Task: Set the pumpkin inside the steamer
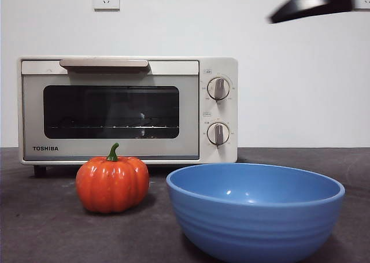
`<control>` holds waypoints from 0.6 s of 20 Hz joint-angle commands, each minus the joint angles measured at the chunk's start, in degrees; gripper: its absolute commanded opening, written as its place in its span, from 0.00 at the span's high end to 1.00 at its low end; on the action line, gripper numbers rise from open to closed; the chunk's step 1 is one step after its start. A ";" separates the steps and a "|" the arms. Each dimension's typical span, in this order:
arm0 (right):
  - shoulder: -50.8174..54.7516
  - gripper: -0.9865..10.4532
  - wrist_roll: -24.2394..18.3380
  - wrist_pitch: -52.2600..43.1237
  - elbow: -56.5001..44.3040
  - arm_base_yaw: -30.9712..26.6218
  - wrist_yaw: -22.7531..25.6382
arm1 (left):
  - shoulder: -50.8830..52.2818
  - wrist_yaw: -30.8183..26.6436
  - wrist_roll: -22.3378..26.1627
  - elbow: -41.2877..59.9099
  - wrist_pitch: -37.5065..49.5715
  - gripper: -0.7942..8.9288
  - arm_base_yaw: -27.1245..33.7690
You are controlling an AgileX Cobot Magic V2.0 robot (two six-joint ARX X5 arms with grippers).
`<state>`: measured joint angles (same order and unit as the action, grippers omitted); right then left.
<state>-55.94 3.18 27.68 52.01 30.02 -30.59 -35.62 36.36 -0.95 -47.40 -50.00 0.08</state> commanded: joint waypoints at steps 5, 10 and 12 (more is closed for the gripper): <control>-18.91 0.47 -0.90 -1.95 14.36 10.93 5.84 | -0.26 0.31 0.70 -1.18 0.33 0.90 -0.15; -31.56 0.47 -3.30 -1.92 23.37 15.54 10.47 | -0.26 0.31 0.70 -1.18 0.31 0.90 -0.15; -35.56 0.47 -4.20 -1.99 24.85 16.87 12.92 | -0.26 0.31 0.72 -1.18 0.31 0.90 -0.15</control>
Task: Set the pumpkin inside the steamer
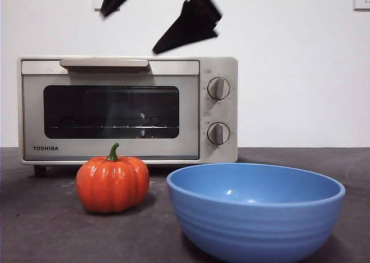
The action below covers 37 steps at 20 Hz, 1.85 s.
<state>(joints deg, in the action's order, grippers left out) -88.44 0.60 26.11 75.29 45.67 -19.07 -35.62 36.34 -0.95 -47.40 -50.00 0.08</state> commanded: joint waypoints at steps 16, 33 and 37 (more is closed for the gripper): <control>-20.76 0.46 -2.60 -4.90 1.68 7.30 13.75 | -0.24 0.33 0.70 -1.18 0.22 0.90 -0.22; -23.54 0.46 -1.92 -5.79 1.68 7.45 14.47 | -0.24 0.33 0.68 -1.18 0.17 0.90 -0.59; -23.54 0.46 -1.01 -5.09 1.68 7.41 14.38 | -0.24 0.33 0.68 -1.18 0.20 0.90 -0.59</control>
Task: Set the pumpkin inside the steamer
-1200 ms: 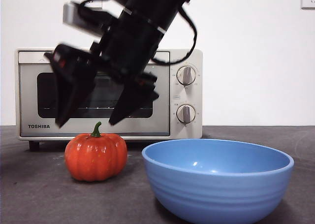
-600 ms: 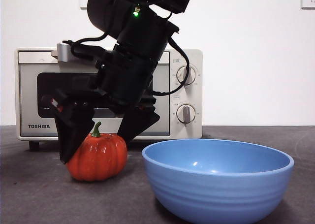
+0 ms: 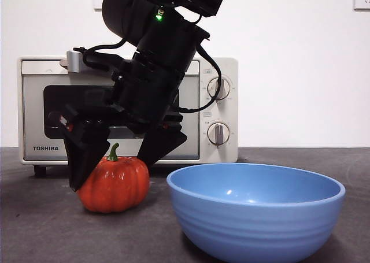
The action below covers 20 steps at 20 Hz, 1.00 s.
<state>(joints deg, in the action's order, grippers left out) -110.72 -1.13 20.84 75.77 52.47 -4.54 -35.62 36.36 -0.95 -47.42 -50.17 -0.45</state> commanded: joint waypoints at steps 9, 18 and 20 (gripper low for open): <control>-2.16 0.56 2.43 -0.20 1.18 0.76 -1.33 | -0.07 0.31 0.68 -1.16 0.37 0.90 -0.07; 3.89 0.60 2.36 0.90 1.92 0.55 -0.33 | 0.13 0.31 0.70 -1.16 0.44 0.90 -0.07; 7.98 0.60 2.38 3.58 1.92 0.55 0.11 | 0.13 0.31 0.70 -1.16 0.44 0.90 -0.07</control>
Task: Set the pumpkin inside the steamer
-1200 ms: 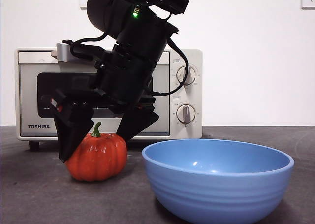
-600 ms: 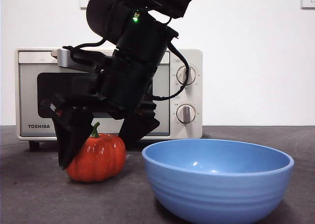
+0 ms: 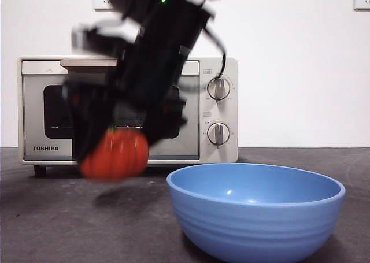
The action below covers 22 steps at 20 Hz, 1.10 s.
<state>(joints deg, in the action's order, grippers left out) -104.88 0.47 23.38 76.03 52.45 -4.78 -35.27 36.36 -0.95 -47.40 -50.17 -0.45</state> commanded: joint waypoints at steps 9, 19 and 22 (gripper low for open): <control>21.07 0.60 0.83 13.75 -3.96 0.24 0.50 | -0.22 0.31 0.72 -1.18 0.42 0.90 -0.07; 31.85 0.60 3.56 10.25 -26.16 0.31 0.83 | -0.22 0.28 0.76 -1.18 0.44 0.90 -0.07; 31.19 0.60 3.80 6.01 -30.14 0.28 1.03 | -0.22 0.31 0.76 -1.18 0.44 0.90 -0.07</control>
<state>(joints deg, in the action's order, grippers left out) -72.90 3.46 30.09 45.56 52.12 -4.01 -35.27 36.36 -0.95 -47.42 -50.17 -0.45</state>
